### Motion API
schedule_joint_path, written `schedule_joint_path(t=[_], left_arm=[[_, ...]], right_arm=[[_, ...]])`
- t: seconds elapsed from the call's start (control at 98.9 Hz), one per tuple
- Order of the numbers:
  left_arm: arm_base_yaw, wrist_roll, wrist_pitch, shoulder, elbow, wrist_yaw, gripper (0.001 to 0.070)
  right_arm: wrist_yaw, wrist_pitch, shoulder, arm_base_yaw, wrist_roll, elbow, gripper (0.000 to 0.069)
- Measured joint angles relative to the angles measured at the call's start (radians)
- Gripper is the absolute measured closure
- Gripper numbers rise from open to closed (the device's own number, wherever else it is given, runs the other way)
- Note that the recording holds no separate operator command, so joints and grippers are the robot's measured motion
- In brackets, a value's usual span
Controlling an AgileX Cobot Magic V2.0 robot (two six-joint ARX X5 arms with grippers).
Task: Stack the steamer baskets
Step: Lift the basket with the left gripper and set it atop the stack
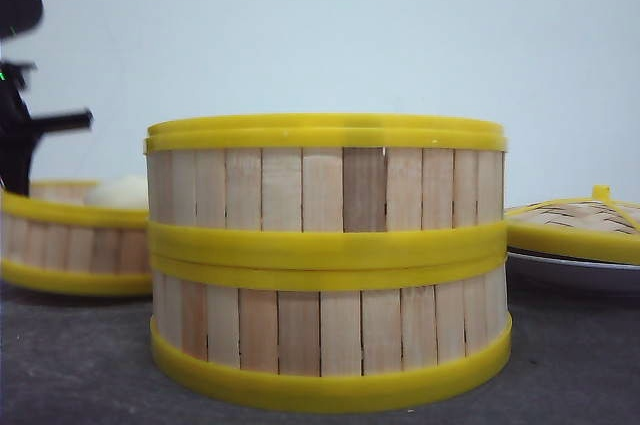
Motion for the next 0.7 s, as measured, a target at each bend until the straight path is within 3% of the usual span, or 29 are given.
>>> schedule_joint_path(t=[0.222, 0.334, 0.435, 0.586, 0.697], left_arm=[[0.028, 0.027, -0.054, -0.19, 0.014, 0.062, 0.0682], [0.013, 0.043, -0.135, -0.264, 0.058, 0.13, 0.0682], [-0.024, 0.066, -0.234, -0.306, 0.14, 0.18, 0.0682], [-0.107, 0.1, -0.346, -0.323, 0.264, 0.192, 0.0682], [-0.182, 0.109, -0.385, -0.323, 0.309, 0.235, 0.0682]], right_arm=[[0.0, 0.002, 0.0, 0.0, 0.0, 0.0, 0.0413], [0.0, 0.002, -0.002, 0.0, 0.0, 0.0, 0.0413], [-0.001, 0.003, -0.008, 0.0, 0.0, 0.0, 0.0413], [0.0, 0.001, -0.032, 0.0, 0.0, 0.001, 0.0413], [0.0, -0.009, -0.057, 0.0, 0.0, 0.019, 0.0413]])
